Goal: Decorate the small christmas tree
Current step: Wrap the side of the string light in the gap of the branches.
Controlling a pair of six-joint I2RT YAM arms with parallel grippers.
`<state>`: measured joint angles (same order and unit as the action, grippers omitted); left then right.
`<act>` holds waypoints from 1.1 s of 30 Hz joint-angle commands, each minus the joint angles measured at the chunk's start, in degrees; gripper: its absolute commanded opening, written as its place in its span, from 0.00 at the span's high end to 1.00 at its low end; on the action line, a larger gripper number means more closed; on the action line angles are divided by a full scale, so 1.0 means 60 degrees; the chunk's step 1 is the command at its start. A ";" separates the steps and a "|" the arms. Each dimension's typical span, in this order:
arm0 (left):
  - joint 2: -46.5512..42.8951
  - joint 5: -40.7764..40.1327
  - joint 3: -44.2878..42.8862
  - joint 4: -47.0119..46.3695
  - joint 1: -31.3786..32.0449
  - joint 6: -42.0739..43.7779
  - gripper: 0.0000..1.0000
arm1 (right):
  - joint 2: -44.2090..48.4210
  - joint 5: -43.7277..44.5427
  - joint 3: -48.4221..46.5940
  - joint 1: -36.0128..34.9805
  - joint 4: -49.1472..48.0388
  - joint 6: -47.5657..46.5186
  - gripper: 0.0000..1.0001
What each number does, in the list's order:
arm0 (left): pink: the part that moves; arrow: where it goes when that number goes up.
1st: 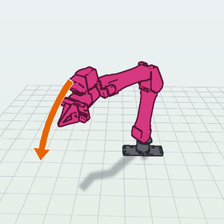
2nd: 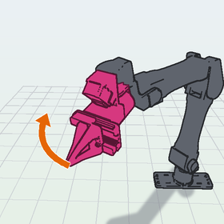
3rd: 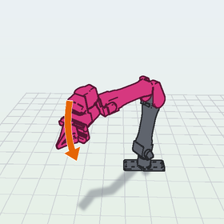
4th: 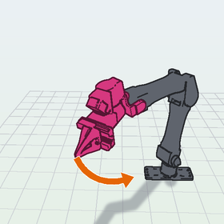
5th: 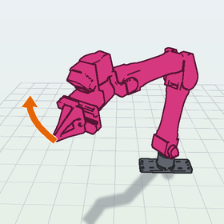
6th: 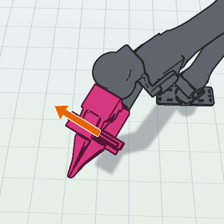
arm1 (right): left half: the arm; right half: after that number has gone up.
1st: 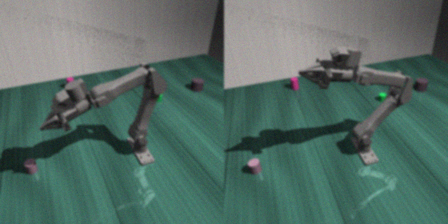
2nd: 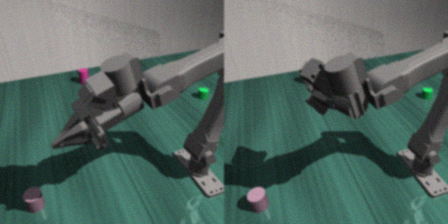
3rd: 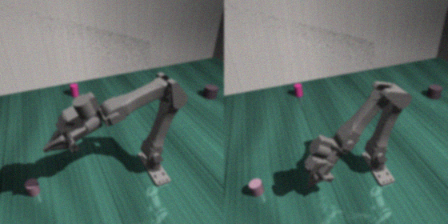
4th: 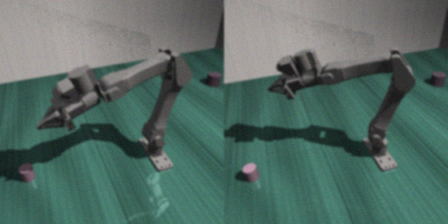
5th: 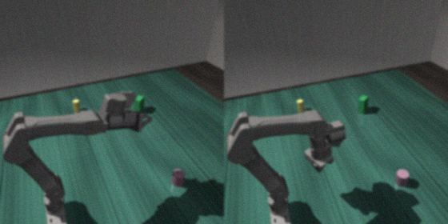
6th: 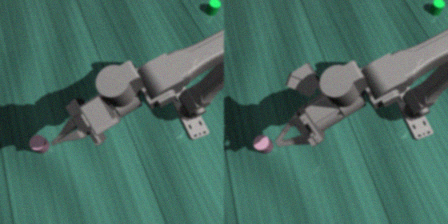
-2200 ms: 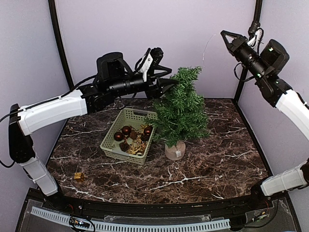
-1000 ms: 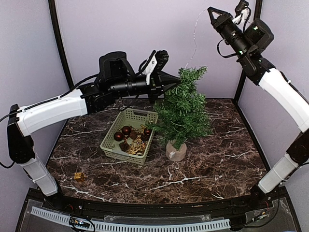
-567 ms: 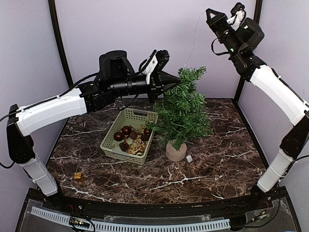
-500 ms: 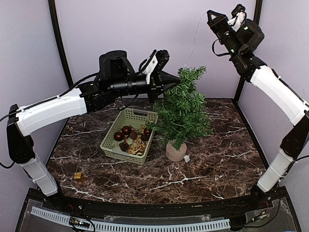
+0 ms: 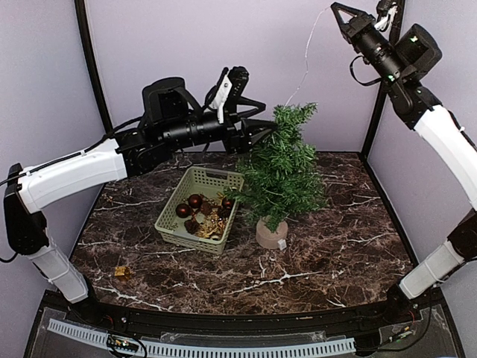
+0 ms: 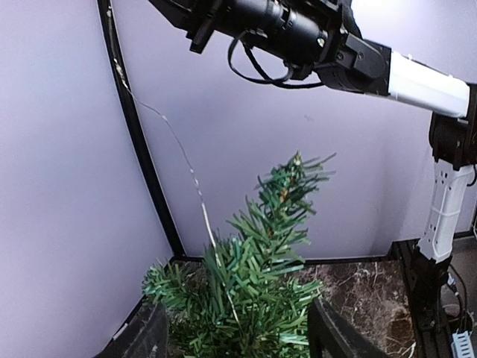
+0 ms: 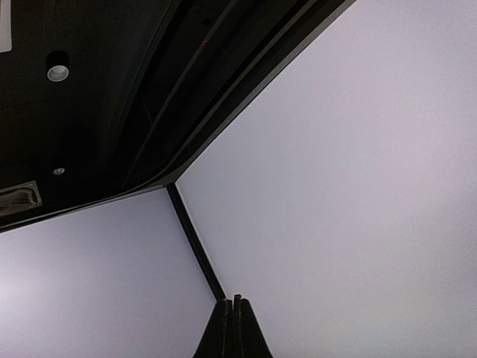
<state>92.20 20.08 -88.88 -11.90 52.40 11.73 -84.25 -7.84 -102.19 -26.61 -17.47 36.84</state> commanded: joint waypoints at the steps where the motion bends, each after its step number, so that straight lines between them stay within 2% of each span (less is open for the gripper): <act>1: -0.1145 -0.0599 0.0285 -0.0619 0.0031 -0.0945 0.32 | 0.0344 -0.1390 -0.0120 -0.0180 0.0263 -0.0143 1.00; 4: -0.1469 -0.1545 0.0285 0.0079 0.0036 -0.1687 0.31 | 0.0407 -0.1712 -0.0033 -0.0358 0.0290 -0.0151 1.00; 7: -0.1689 -0.1849 0.0483 0.0503 0.0029 -0.2411 0.31 | 0.0415 -0.2051 -0.0074 -0.0617 0.0256 -0.0227 1.00; 14: -0.1555 -0.1302 0.1000 0.0928 0.0027 -0.3985 0.34 | 0.0352 -0.2356 -0.0181 -0.1276 -0.0287 -0.0063 1.00; 20: -0.1265 -0.0921 0.1065 0.0726 0.0024 -0.4295 0.38 | 0.0243 -0.2572 -0.0650 -0.2096 -0.0333 -0.0154 1.00; 29: -0.0877 -0.1292 0.0923 0.0594 0.0034 -0.4241 0.55 | 0.0302 -0.2731 -0.0888 -0.3332 0.0373 -0.0805 1.00; 33: -0.0729 -0.1407 0.0894 0.0634 0.0026 -0.4232 0.69 | 0.0528 -0.2939 -0.0727 -0.3793 0.0807 -0.1165 1.00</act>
<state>87.07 12.49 -82.76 -6.90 52.40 -13.54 -82.94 -23.73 -106.17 -46.98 -14.90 32.75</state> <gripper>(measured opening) 0.345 0.006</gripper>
